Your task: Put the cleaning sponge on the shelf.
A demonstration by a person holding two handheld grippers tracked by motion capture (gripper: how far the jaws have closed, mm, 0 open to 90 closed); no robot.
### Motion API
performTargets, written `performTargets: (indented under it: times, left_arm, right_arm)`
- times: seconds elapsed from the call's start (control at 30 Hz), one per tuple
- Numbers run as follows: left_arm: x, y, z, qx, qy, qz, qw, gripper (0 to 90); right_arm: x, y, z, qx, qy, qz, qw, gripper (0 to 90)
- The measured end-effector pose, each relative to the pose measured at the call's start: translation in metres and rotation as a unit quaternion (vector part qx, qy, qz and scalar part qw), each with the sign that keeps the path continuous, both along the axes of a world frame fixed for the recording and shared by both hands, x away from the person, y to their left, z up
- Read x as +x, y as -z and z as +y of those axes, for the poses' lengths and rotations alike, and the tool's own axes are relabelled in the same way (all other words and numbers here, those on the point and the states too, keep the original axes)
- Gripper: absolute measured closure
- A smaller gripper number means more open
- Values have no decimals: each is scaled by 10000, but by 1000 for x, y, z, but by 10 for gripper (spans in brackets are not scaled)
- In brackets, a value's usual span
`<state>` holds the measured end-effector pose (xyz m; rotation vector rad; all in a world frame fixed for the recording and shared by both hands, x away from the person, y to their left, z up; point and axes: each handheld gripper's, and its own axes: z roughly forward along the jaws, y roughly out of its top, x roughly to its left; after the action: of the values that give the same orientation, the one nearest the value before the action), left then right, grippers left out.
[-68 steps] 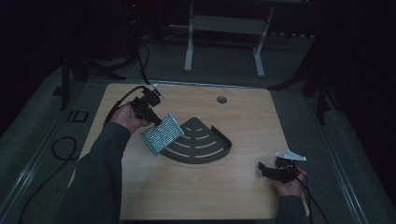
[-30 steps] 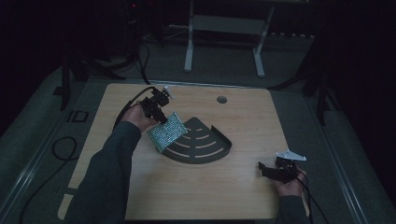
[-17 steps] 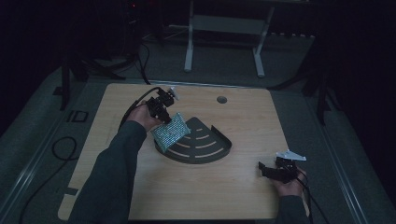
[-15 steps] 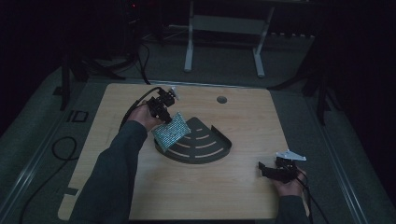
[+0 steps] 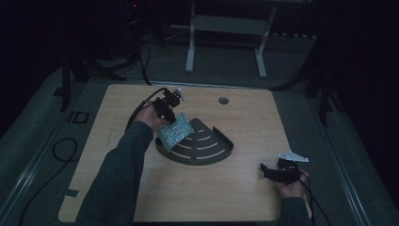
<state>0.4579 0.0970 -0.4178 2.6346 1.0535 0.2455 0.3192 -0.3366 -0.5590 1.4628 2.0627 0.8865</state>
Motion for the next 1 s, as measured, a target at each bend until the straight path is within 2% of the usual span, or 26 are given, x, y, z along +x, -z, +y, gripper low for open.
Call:
performTargets:
  times: [0.23,0.33,1.0]
  left_arm:
    - [3,5,-3,104,-45,-30,9999,900]
    - [4,9,-6,214,-28,-8,9998,900]
    - [5,29,-18,513,116,104,9986,900]
  right_arm:
    - [0,0,0,3,-2,-2,10000,154]
    - [0,0,0,2,-3,0,10000,155]
    - [0,0,0,6,-12,-1,10000,154]
